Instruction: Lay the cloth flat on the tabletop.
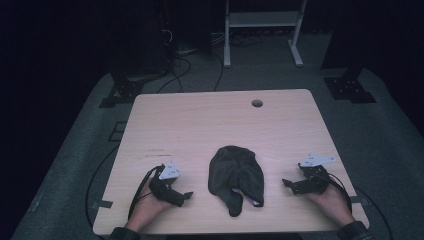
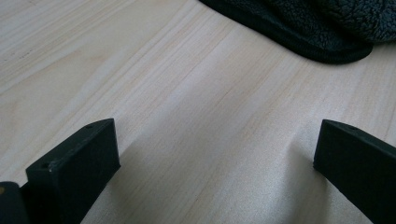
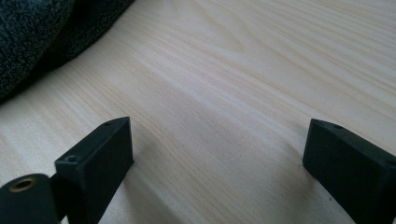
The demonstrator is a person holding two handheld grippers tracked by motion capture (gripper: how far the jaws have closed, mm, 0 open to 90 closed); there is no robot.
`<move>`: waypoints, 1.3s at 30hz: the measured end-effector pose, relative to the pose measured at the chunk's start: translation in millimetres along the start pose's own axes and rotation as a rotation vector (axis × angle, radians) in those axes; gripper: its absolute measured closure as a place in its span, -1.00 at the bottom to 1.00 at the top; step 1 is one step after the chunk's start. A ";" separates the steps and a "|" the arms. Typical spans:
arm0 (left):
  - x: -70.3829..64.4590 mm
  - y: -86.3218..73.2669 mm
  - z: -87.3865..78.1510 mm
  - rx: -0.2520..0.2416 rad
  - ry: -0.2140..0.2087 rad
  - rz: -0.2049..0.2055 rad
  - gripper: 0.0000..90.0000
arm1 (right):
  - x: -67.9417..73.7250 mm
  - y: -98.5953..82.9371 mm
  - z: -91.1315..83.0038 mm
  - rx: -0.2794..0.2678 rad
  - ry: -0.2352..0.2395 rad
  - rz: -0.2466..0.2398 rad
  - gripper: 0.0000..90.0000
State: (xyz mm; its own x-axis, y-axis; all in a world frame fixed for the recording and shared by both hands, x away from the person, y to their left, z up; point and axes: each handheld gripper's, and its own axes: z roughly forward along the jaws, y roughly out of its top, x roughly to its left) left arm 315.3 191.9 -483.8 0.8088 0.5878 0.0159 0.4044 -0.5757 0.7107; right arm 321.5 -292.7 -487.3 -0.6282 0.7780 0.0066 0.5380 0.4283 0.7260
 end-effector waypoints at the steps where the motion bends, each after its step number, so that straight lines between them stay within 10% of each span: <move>1: 0.0 0.0 0.0 0.000 0.000 0.000 -1.00 | 0.0 0.0 0.0 0.000 0.000 0.000 -0.83; 20: -0.9 -0.3 -0.3 0.000 0.005 -0.004 -1.00 | 11.7 21.2 -15.2 -0.011 0.095 0.014 -0.68; 39: -1.1 -0.6 -0.7 0.003 0.009 -0.004 -1.00 | 78.5 67.5 0.9 -0.079 0.301 -0.125 -0.54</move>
State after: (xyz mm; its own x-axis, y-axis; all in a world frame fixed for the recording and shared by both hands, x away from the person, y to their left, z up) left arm 313.9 192.0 -483.7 0.8032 0.5954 0.0192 0.4090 -0.5746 0.7089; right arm 309.0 -202.3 -438.4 -0.8306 0.5463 0.1083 0.4086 0.4656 0.7850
